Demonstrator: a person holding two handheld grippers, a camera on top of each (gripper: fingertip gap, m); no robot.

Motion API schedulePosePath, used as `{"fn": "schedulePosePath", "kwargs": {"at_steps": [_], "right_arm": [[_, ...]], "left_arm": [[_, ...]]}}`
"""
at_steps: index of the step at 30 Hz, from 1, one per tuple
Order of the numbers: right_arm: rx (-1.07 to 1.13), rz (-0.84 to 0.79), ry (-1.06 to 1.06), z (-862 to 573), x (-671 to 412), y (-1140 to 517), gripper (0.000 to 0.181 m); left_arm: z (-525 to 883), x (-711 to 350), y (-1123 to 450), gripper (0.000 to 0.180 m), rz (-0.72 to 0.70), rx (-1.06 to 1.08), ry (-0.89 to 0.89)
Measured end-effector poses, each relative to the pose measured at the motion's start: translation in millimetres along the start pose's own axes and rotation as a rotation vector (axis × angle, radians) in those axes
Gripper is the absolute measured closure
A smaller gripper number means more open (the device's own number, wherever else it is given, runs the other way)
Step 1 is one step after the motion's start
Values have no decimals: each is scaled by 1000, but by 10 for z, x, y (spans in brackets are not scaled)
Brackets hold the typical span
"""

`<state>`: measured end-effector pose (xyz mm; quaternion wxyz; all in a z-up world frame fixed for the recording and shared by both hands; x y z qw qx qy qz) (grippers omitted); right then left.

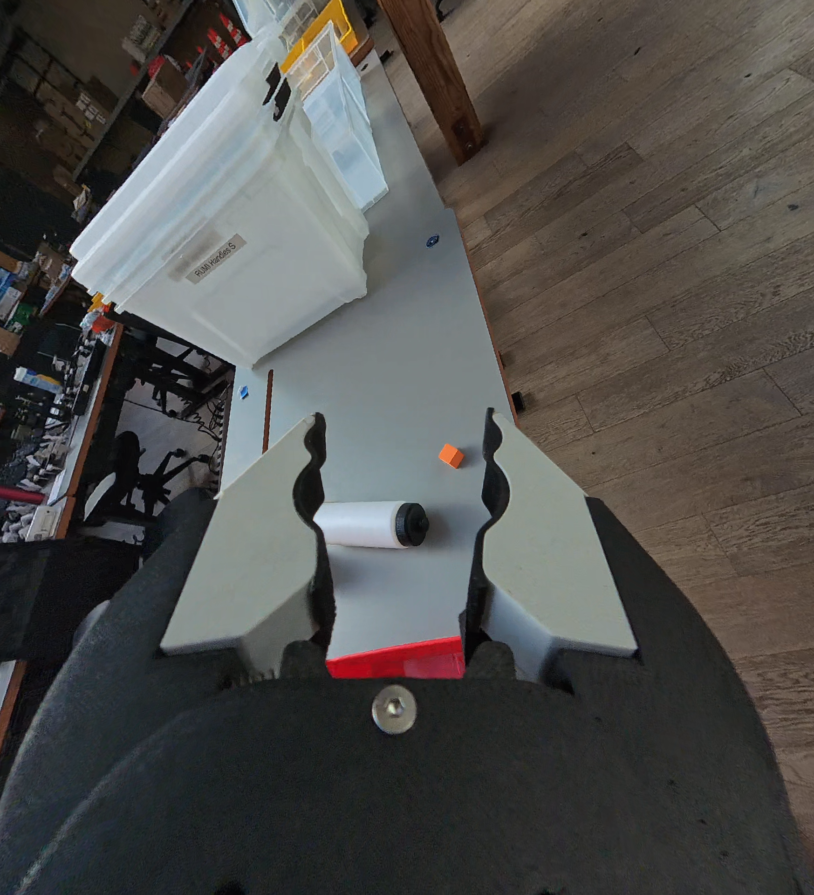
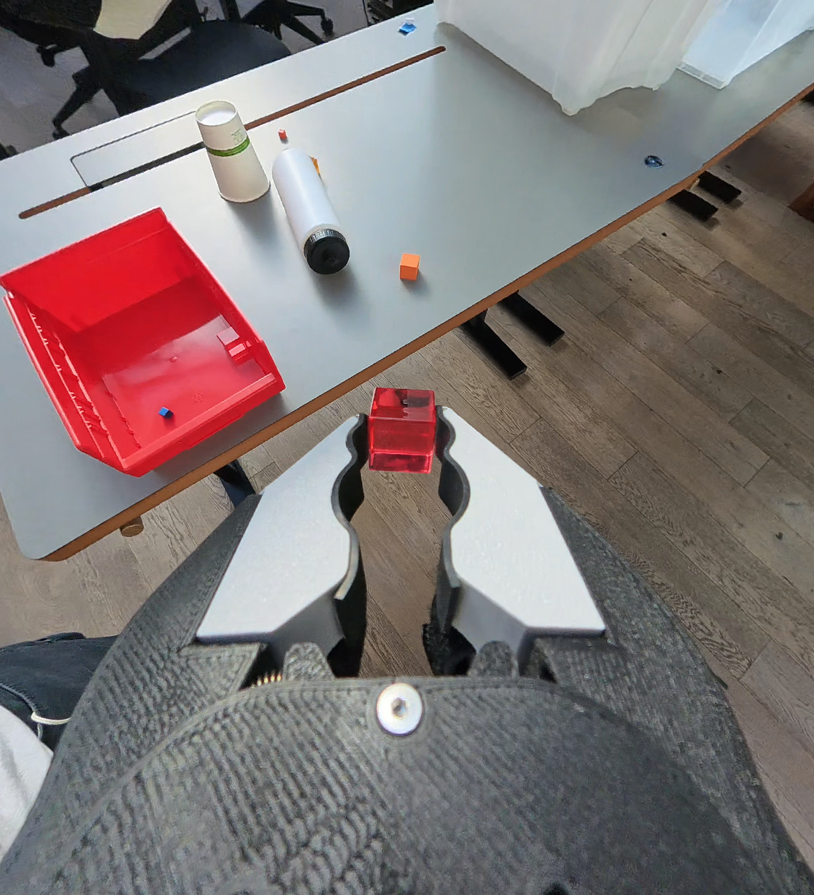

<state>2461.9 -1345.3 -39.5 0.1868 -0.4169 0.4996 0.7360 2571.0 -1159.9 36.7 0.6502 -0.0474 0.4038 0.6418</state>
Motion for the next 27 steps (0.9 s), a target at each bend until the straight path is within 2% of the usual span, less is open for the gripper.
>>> {"fn": "schedulePosePath", "kwargs": {"at_steps": [3, 9, 13, 17, 23, 27], "right_arm": [[-133, 78, 52, -308, -31, -27, 155], [-348, 196, 116, -662, -60, -377, 155], [-409, 290, 202, -793, -103, -893, 155], [-438, 375, 216, -918, -195, -1675, 155], [-448, 488, 264, -940, -511, -3038, 155], [-488, 553, 224, -807, -751, -3887, 155]], "left_arm": [[-219, 78, 0, 113, 154, 19, 125], [-867, 768, 403, 114, 362, 175, 530], [-1011, 1258, 818, 118, 455, 142, 753], [-844, 1545, 891, 125, 431, 88, 909], [-302, 1789, 378, 129, 415, 1, 887], [-71, 1818, -71, 131, 393, 61, 1003]]}}
Point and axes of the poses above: each gripper's, where its closed fingertips meet, y back along the fingers, x out of its underside, z = x × y across the jaws, the point moved 9 cm from there along y, back along the fingers, and after that the axes turned 11 degrees about -y, right-handed, at the moved point
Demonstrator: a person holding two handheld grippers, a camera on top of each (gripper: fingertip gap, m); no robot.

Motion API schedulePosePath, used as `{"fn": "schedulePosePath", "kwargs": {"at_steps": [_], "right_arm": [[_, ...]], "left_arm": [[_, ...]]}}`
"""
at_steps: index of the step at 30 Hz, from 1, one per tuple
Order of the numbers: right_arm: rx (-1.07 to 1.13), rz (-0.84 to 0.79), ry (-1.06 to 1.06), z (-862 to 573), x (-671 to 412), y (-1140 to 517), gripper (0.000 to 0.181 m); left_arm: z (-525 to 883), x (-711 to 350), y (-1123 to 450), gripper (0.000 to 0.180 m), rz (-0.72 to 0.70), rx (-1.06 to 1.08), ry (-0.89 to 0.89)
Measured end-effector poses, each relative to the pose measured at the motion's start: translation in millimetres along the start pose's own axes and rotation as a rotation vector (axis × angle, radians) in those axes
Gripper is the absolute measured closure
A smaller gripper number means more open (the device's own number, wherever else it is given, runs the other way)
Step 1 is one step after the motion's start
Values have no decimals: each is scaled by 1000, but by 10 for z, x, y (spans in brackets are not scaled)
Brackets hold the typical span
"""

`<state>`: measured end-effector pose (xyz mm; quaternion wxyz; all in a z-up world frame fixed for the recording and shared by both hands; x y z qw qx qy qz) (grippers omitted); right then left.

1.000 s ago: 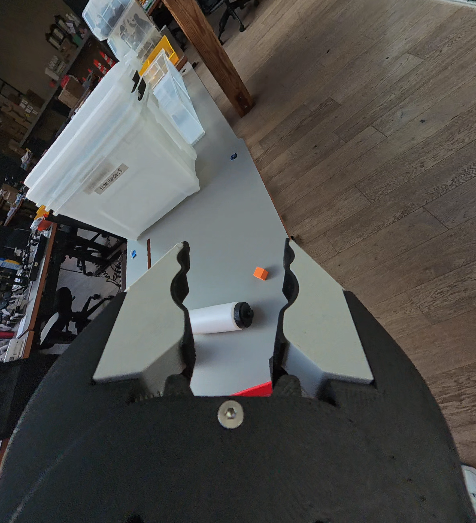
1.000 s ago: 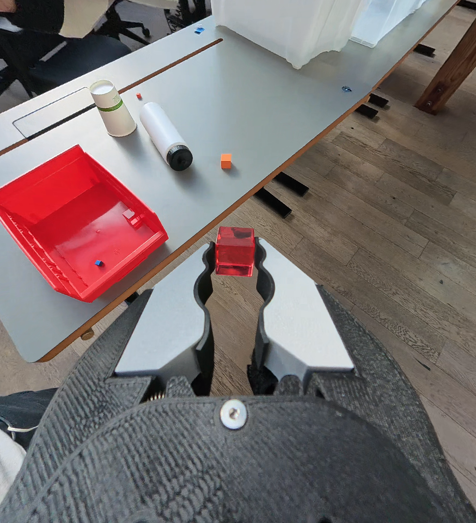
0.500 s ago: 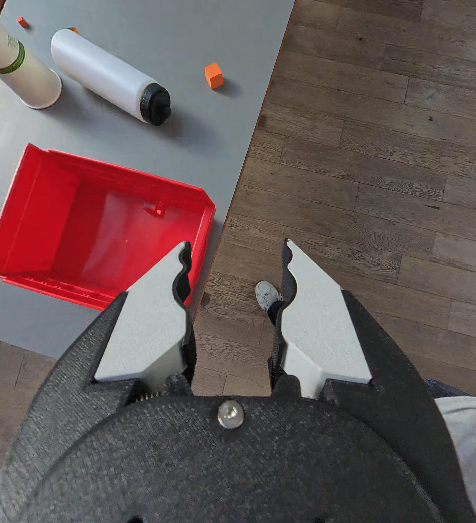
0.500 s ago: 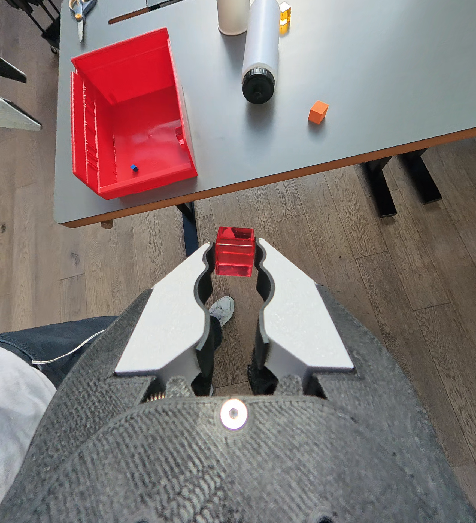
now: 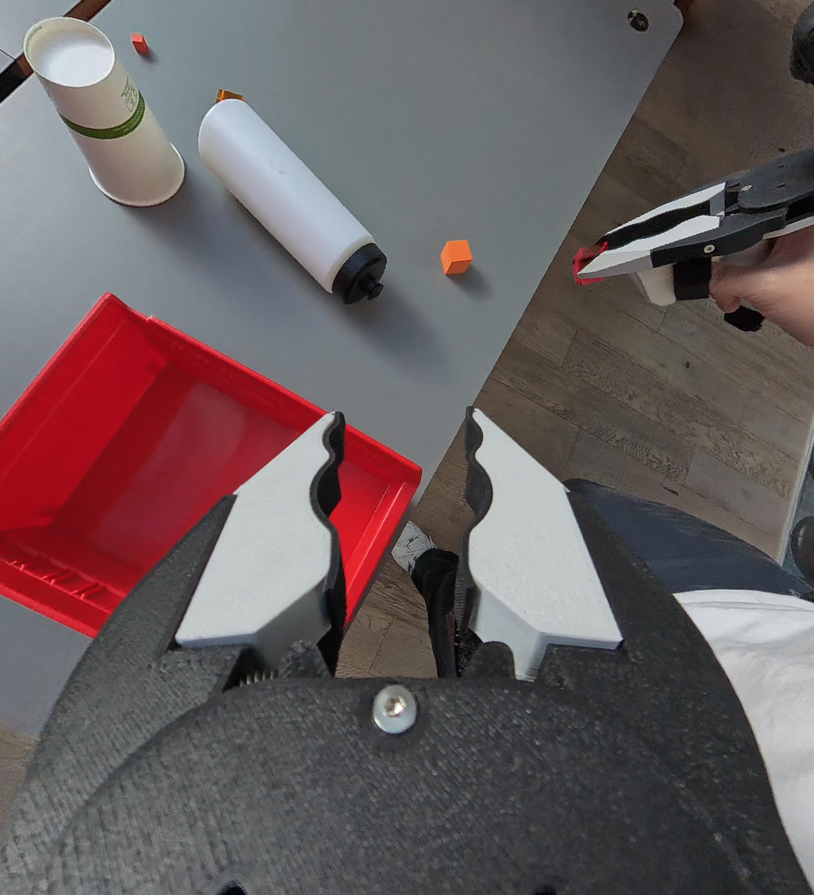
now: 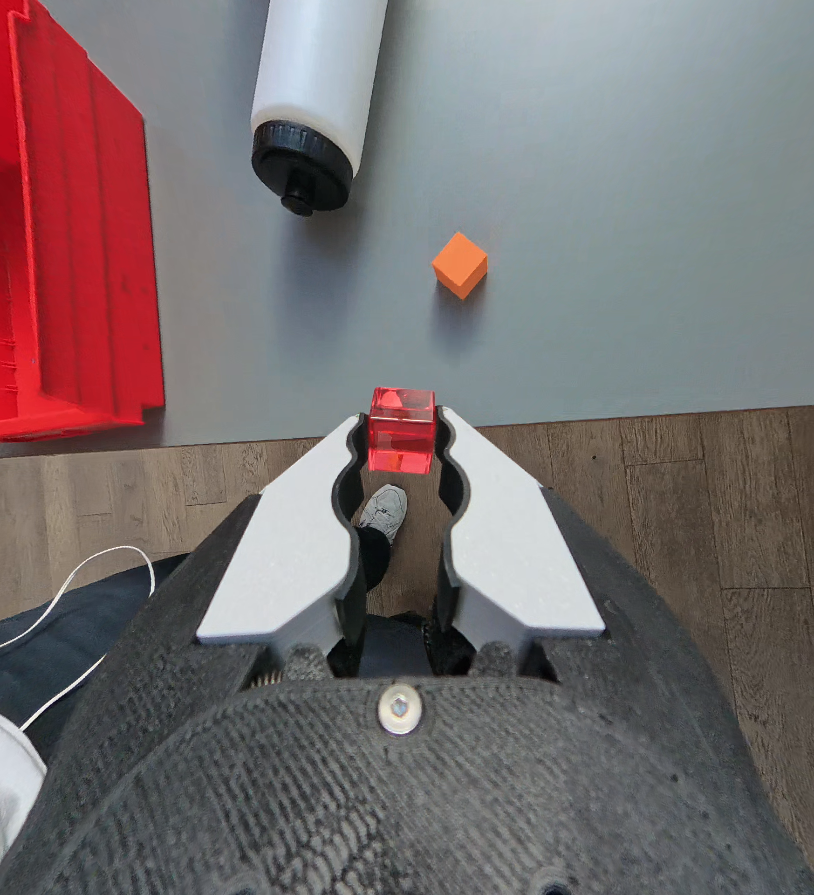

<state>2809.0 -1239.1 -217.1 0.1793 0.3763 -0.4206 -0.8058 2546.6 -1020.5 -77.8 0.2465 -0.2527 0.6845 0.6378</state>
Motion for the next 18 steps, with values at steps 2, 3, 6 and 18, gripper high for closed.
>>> {"fn": "schedulePosePath", "kwargs": {"at_steps": [2, 3, 6, 18], "right_arm": [[18, 21, 42, -166, -303, -284, 155], [30, 38, 72, -254, -445, -435, 155], [63, 116, 142, -527, -831, -889, 155], [38, 349, 500, -1088, -1738, -1783, 155]], "left_arm": [[58, -116, -241, 131, 4, -3, 24], [106, -166, -386, 131, 8, -20, 37], [255, -310, -839, 126, 26, -36, 169], [1104, -848, -2726, 94, 251, -107, 553]]}}
Point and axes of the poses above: each gripper's, where its closed fingertips meet, y back along the fingers, x out of its underside, z = x × y across the jaws, the point moved 9 cm from there along y, back along the fingers, and after that the axes turned 11 degrees about -y, right-handed, at the moved point
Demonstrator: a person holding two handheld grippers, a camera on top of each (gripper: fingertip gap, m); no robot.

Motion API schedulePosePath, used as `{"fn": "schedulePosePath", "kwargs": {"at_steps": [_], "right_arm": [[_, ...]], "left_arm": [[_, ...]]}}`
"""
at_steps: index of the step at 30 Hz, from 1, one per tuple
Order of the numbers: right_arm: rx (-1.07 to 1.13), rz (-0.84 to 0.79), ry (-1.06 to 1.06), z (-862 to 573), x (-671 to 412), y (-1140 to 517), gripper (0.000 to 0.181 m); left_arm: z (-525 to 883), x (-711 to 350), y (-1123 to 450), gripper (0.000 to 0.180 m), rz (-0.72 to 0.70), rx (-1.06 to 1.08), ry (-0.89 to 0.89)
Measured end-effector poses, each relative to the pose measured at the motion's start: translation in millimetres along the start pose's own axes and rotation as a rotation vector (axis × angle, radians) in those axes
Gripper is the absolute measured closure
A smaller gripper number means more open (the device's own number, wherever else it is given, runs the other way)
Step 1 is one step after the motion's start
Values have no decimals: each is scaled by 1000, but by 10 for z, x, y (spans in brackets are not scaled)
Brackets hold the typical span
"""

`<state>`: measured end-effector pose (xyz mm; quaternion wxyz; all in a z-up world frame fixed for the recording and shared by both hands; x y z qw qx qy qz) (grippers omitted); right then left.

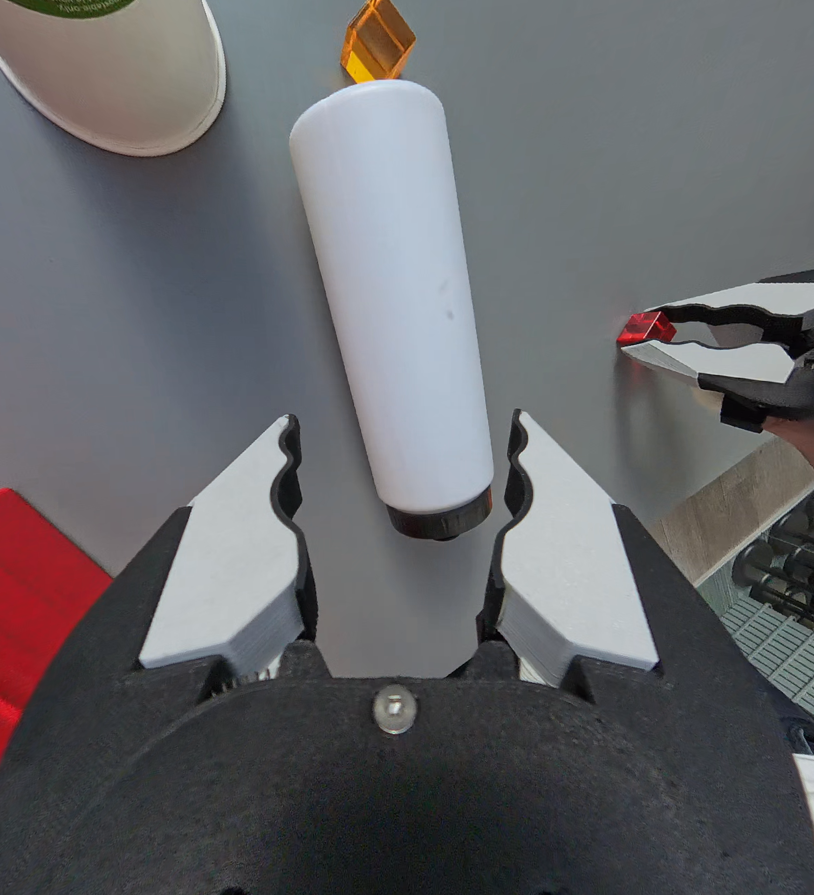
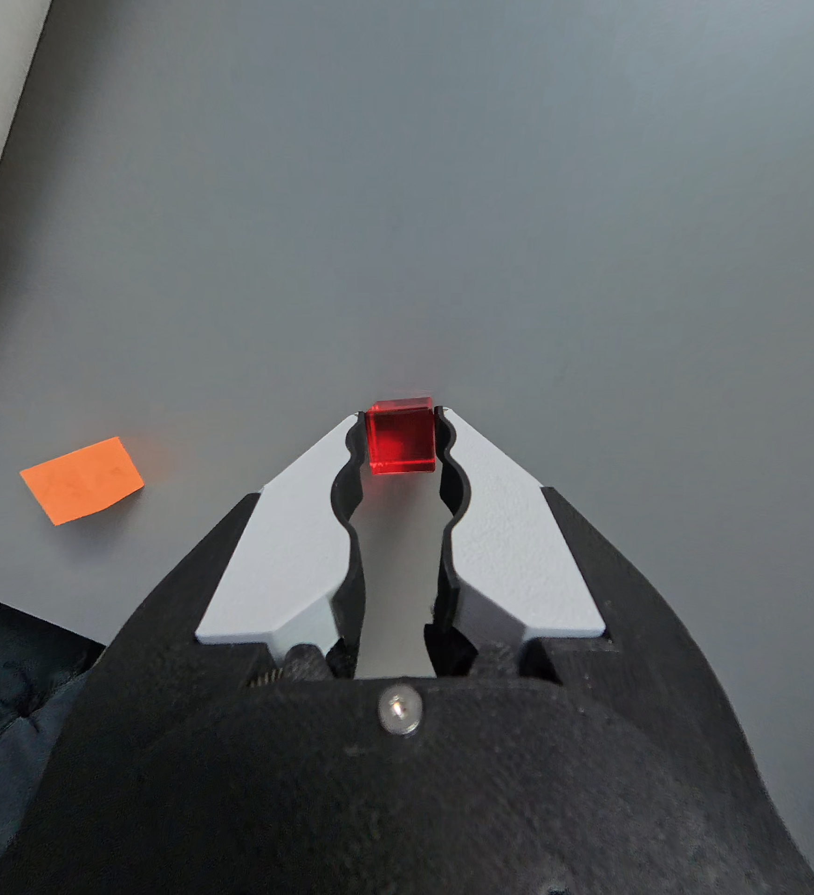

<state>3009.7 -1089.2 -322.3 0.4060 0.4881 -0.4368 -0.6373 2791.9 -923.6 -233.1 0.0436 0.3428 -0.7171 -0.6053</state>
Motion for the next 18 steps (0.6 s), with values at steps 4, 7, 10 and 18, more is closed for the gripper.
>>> {"fn": "schedulePosePath", "kwargs": {"at_steps": [4, 7, 10, 18], "right_arm": [[-55, 11, 52, -58, -62, 11, 129], [-99, -36, 63, -114, -92, 150, 126], [-180, -72, 37, -146, -147, 295, 126], [-537, -103, -125, -22, -467, 436, 129]], "left_arm": [[22, -249, -482, 88, 130, -35, 38], [37, -228, -746, 77, 254, -82, 25], [5, -184, -891, 94, 289, 14, 65], [36, 70, -673, 95, 123, 215, 217]]}}
Point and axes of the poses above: each gripper's, where its closed fingertips meet, y back along the fingers, x out of its underside, z = x × y across the jaws, the point moved 9 cm from there along y, back along the fingers, and after that the axes turned 11 degrees about -y, right-handed, at the moved point
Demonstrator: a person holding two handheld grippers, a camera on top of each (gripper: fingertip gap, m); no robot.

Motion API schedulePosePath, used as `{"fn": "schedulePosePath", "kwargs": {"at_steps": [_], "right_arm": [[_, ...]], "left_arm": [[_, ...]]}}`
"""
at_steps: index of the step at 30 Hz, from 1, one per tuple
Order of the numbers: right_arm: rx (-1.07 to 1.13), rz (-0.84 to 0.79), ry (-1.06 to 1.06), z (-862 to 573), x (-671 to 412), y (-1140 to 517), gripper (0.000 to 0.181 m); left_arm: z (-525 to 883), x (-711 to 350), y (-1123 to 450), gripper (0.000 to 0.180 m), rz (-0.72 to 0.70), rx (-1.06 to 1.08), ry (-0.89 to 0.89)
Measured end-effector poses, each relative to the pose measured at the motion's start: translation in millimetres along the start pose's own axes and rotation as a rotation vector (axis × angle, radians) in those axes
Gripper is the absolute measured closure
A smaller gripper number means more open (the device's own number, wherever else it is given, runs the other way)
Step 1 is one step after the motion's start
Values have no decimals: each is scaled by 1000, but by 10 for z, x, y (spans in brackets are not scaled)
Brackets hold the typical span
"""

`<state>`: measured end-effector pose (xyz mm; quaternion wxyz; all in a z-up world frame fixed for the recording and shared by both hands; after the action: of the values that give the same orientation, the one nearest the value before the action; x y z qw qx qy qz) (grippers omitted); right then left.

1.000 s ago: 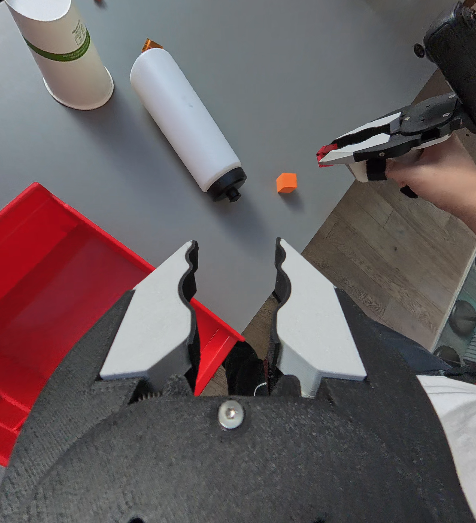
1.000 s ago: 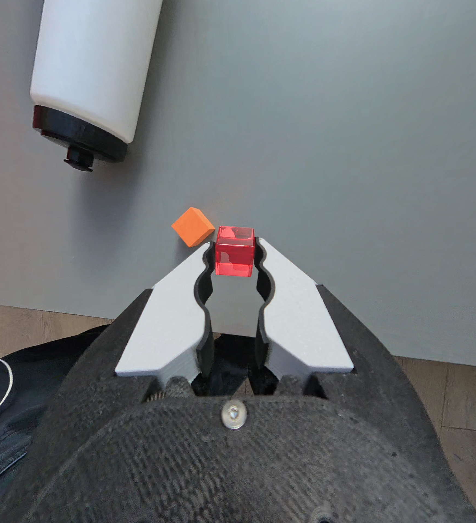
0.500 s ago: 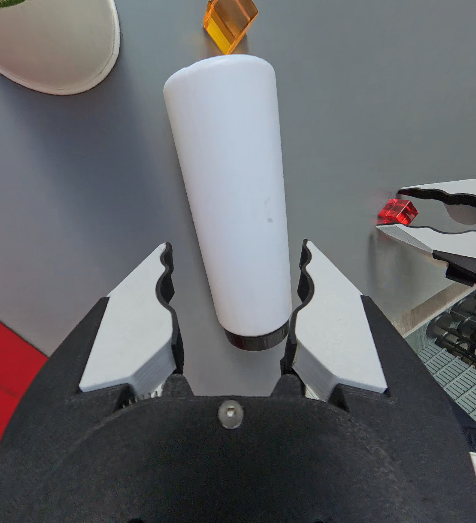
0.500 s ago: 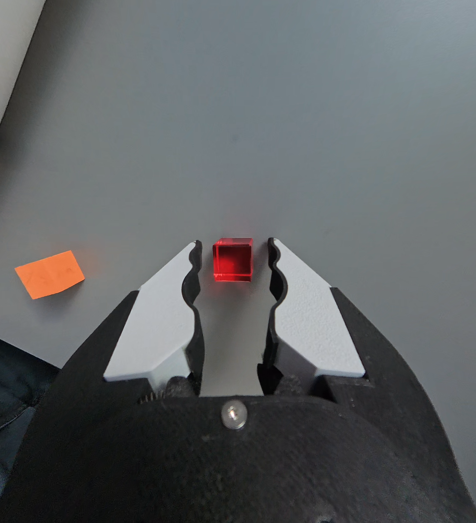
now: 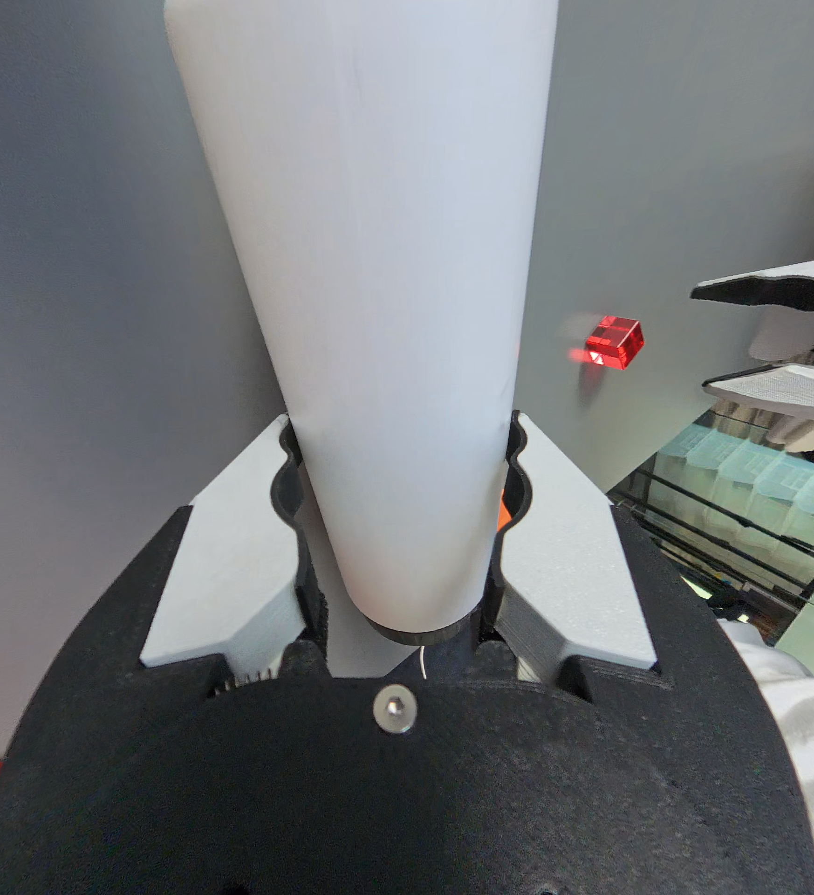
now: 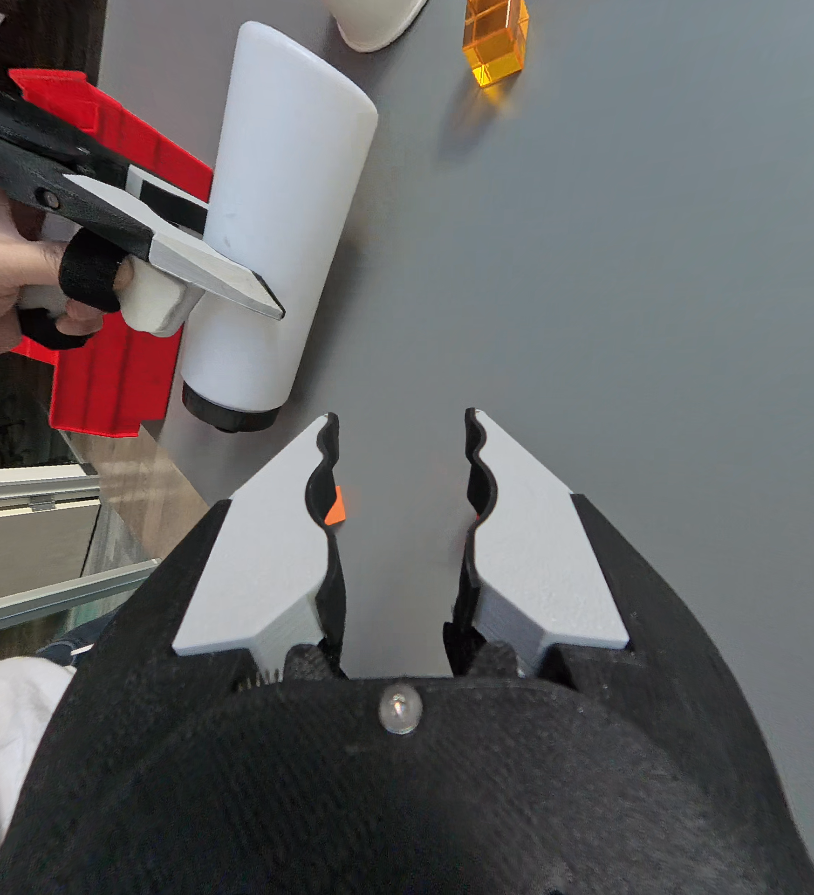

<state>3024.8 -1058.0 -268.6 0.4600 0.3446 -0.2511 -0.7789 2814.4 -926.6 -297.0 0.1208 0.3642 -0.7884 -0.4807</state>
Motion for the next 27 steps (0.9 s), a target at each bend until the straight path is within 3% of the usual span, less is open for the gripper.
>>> {"fn": "schedulePosePath", "kwargs": {"at_steps": [4, 9, 16, 23, 25, 27], "right_arm": [[-153, 19, -72, 108, -67, -75, 131], [-143, 63, -1, 62, 41, -142, 135], [-138, 126, 33, 97, 98, -312, 136], [-110, 57, 77, 269, 48, -238, 135], [-82, 44, 51, 234, 123, -229, 136], [-66, 19, -20, 188, 219, -227, 135]], "left_arm": [[-174, 275, 449, 95, -165, 109, 29], [-312, 708, 941, 95, -249, -33, 11], [8, 588, 1204, 95, -158, -135, 24], [402, -412, 2219, 95, 48, -635, -447], [672, -684, 2279, 95, 142, -635, -425], [1013, -921, 2152, 95, 216, -498, -282]]}}
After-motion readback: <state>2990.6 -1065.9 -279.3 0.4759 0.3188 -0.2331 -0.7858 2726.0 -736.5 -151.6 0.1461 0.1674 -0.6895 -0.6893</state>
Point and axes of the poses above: each gripper's, where its closed fingertips meet, y back along the fingers, x out of its underside, z = x × y across the jaws, the point moved 9 cm from there along y, back along the fingers, and after that the axes turned 11 degrees about -y, right-handed, at the moved point
